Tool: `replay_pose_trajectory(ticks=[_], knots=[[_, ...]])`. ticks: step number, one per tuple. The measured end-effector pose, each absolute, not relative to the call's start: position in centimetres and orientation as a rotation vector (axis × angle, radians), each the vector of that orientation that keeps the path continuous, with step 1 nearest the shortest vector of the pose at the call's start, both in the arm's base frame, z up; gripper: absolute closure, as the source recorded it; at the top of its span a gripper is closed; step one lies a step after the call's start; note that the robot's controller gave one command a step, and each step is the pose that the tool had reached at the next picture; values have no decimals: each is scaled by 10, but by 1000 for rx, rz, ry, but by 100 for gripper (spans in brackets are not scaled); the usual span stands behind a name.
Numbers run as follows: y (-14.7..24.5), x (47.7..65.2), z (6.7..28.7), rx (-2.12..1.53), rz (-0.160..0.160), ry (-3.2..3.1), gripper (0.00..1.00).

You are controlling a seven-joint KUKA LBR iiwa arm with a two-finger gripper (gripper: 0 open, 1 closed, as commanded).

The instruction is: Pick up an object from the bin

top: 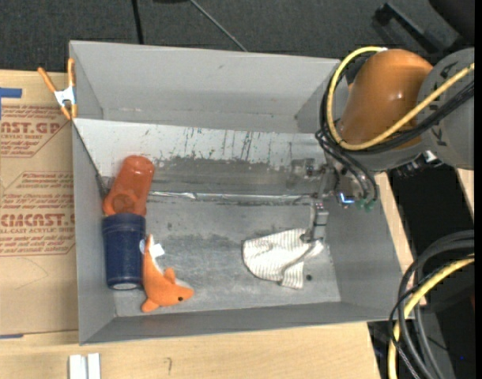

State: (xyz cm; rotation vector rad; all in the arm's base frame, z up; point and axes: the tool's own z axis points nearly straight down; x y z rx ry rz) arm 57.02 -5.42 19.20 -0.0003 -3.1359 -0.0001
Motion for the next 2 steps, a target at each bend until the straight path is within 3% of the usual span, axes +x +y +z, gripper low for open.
replay_pose_trajectory(ticks=[1, 2], knots=[[-54, 572, 197, 1, 1, -3144, 0], [-39, 545, 142, 35, 2, -3148, 0]])
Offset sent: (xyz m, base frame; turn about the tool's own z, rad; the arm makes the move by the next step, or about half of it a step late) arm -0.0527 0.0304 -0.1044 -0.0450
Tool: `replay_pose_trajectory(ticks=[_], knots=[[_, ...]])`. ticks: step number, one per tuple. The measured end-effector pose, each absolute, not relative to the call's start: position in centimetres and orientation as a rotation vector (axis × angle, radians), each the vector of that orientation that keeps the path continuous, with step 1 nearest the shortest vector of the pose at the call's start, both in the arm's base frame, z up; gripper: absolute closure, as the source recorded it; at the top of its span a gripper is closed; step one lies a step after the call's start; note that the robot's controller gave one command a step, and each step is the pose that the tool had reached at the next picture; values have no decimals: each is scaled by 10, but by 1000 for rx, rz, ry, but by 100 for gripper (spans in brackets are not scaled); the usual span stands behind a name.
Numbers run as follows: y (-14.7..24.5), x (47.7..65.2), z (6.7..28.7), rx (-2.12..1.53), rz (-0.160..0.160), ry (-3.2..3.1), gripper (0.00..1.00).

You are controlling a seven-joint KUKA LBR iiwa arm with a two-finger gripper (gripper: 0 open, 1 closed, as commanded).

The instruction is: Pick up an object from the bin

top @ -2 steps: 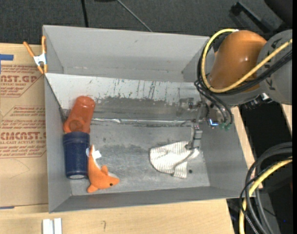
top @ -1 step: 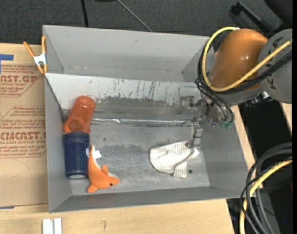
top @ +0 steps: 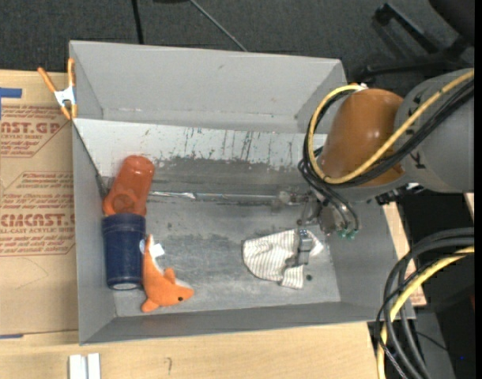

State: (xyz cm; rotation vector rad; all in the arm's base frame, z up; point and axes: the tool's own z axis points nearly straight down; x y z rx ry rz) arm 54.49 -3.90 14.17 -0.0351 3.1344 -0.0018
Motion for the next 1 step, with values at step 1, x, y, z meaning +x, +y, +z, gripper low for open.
replay_pose_trajectory(ticks=[1], knots=[[-33, 553, 81, -142, 0, 3137, 100]])
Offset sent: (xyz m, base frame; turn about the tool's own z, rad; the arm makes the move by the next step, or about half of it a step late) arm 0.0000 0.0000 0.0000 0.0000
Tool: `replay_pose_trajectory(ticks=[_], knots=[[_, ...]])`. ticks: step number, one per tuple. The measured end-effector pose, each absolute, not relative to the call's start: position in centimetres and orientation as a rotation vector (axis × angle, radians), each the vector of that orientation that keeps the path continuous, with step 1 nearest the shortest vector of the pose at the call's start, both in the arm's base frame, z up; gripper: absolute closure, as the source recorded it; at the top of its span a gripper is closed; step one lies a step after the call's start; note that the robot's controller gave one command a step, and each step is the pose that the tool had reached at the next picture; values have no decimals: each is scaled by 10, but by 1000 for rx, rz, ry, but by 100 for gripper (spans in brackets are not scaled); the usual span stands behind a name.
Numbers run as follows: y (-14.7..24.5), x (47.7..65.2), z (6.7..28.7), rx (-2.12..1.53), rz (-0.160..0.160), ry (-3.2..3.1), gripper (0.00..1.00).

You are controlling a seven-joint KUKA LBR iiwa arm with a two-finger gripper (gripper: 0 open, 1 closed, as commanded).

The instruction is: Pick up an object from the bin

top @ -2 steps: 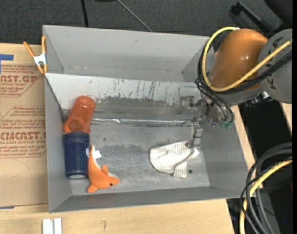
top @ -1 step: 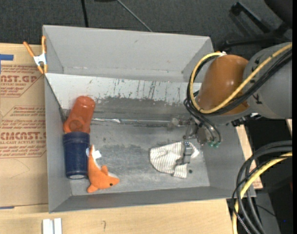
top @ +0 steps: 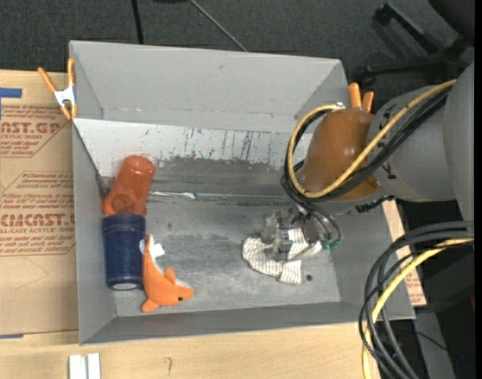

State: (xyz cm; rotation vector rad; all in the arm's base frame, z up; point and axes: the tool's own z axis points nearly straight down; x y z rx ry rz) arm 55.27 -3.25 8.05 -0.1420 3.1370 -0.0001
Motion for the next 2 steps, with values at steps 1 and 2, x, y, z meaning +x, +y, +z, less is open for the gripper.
replay_pose_trajectory(ticks=[1, 2], knots=[[-32, 553, 81, -142, 0, 3137, 100], [-26, 549, 280, -188, 0, 3136, 100]])
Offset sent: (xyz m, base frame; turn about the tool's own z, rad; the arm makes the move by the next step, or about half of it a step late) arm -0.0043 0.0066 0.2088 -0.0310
